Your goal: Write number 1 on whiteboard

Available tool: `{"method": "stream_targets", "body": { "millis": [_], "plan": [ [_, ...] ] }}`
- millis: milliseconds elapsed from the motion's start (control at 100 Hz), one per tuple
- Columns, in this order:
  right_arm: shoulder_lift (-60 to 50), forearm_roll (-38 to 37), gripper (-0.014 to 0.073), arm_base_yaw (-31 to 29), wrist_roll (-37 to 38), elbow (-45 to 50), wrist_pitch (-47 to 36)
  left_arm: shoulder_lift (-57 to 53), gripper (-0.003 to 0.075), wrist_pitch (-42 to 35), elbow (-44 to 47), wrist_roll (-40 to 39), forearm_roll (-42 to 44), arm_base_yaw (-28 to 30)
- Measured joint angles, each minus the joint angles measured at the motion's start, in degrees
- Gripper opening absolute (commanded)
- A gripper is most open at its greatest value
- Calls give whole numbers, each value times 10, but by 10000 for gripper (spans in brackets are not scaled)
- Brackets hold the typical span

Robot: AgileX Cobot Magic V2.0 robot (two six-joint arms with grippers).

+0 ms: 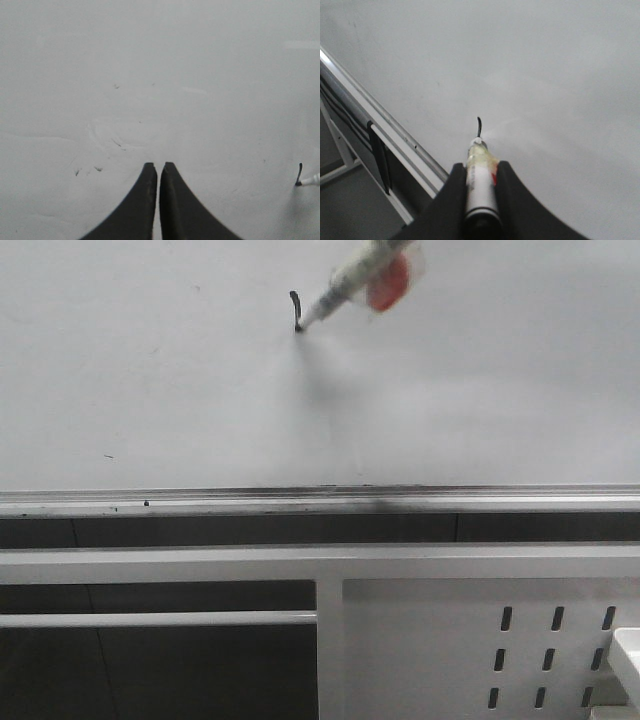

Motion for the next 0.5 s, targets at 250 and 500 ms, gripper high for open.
{"method": "stream_targets", "body": {
  "millis": [250,500],
  "plan": [
    [64,0,-69,-1,0,0,2,0,-20,0,0,0,0,0],
    [78,0,-69,9,0,-3,14,0,-20,0,0,0,10,0]
  ]
}}
